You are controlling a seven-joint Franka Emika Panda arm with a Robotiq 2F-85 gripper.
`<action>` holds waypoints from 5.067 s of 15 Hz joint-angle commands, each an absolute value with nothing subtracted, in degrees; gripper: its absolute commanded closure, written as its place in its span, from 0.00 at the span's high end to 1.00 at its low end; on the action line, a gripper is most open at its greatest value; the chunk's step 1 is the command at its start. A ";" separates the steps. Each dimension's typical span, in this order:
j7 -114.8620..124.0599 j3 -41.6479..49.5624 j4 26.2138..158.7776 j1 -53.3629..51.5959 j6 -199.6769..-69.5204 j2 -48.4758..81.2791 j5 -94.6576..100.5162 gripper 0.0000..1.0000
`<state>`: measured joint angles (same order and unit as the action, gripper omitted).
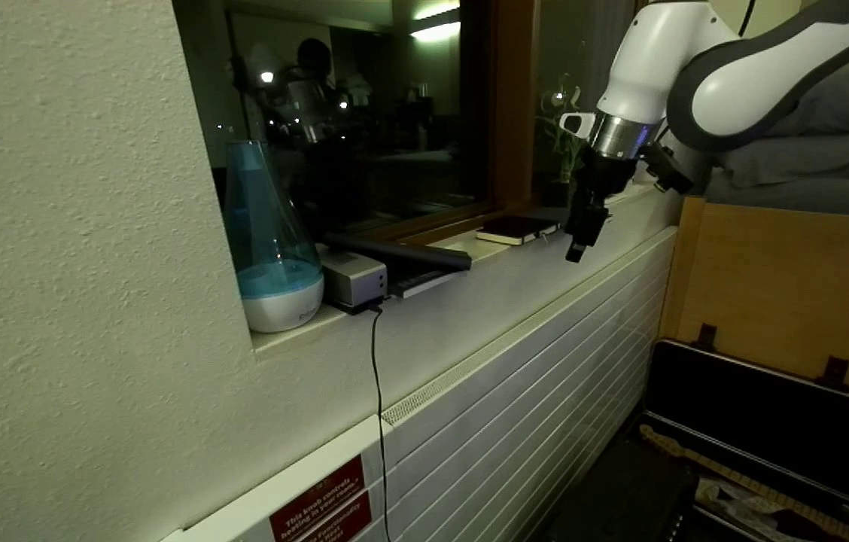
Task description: Flip the book
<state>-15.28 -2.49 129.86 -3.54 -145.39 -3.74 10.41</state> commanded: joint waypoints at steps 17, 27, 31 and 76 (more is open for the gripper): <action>14.32 3.51 134.60 -2.24 -181.76 -2.54 78.86 1.00; 38.79 -0.11 129.70 -6.26 -182.19 -1.96 102.03 1.00; 52.19 -1.83 125.37 -8.85 -181.29 -0.46 113.27 1.00; 94.68 -13.43 119.58 -0.58 -156.85 14.17 149.12 0.00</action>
<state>93.02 -12.19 118.63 -2.12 -157.68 14.86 149.12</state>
